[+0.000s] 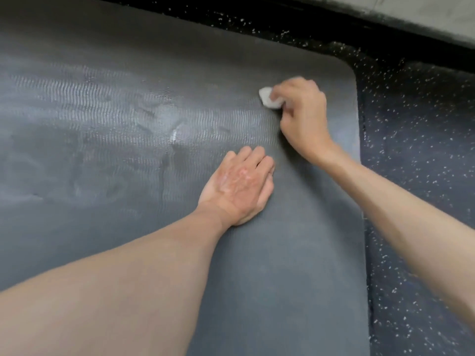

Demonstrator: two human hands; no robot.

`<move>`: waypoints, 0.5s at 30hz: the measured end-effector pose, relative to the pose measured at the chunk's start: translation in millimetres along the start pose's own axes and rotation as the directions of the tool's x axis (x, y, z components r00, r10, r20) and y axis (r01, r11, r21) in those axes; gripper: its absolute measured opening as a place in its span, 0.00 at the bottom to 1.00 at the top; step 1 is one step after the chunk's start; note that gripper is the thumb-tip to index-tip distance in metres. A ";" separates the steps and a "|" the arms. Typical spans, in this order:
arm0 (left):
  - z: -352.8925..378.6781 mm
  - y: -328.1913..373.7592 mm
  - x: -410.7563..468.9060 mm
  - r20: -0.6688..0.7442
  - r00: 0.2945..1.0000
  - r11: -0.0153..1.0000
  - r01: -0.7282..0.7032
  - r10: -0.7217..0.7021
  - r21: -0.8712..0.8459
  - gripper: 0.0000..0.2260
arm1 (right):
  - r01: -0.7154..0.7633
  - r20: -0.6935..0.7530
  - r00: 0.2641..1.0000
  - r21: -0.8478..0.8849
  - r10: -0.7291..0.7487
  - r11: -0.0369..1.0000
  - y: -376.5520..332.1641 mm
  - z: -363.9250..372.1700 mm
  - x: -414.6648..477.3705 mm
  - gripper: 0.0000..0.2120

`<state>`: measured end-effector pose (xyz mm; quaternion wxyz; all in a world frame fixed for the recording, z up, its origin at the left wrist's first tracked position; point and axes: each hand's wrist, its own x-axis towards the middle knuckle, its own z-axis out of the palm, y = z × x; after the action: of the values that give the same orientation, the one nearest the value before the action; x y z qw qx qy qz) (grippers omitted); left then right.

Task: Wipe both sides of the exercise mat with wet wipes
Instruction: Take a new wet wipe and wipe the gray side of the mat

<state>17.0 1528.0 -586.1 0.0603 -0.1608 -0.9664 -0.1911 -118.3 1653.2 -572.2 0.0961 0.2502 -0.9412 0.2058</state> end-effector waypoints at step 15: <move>-7.9 -4.4 -6.6 -0.096 0.995 0.939 0.005 -0.040 -0.344 0.17 | 0.091 0.103 0.991 -0.052 -0.085 0.995 -25.1 -22.5 -58.1 0.15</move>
<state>22.3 1519.1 -581.6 0.0781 -0.1477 -0.9157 -0.3654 -54.0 1668.3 -560.0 0.0646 0.2987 -0.9383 0.1619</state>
